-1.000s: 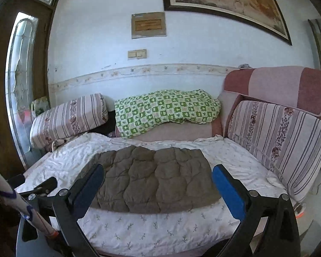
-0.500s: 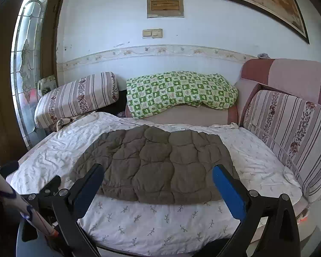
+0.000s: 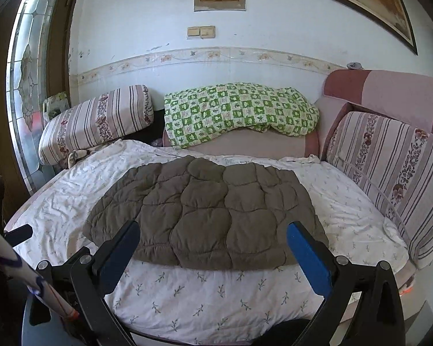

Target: Fold large clothes

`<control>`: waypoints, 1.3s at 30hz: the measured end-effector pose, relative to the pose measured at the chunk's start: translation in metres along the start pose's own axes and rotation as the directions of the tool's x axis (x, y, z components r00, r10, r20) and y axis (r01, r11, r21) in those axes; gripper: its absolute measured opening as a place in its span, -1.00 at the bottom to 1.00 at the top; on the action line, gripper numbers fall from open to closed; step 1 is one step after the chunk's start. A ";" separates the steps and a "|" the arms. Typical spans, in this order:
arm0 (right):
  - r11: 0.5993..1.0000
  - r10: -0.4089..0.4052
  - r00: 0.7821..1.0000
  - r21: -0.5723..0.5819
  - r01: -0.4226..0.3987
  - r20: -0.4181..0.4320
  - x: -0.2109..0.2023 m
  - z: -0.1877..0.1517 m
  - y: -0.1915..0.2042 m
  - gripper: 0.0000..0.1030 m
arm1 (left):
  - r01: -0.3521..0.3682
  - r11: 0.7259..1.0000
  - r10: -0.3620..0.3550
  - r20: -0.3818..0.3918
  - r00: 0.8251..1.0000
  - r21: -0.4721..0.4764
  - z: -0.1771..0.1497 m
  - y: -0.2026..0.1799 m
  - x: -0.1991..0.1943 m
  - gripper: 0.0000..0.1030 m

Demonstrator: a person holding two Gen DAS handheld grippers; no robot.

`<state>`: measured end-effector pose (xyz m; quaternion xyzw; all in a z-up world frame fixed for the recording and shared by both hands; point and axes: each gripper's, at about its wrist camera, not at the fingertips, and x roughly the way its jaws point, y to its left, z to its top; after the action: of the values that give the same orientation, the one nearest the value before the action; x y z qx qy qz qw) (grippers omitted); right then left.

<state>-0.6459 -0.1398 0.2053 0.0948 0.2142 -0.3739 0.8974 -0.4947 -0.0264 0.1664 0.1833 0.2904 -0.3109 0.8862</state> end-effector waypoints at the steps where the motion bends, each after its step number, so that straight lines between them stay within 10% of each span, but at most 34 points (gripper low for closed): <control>1: 1.000 0.001 1.000 0.001 -0.001 -0.004 0.000 0.000 0.000 1.00 | 0.004 1.000 -0.004 -0.006 1.000 -0.001 0.000 0.000 0.002 1.00; 39: 1.000 -0.005 0.999 -0.025 0.004 -0.048 0.014 -0.009 0.002 1.00 | 0.020 1.000 -0.020 -0.049 0.999 0.003 -0.005 -0.001 0.016 1.00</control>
<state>-0.6385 -0.1438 0.1908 0.0923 0.2404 -0.3708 0.8923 -0.4870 -0.0314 0.1527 0.1896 0.3132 -0.3156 0.8754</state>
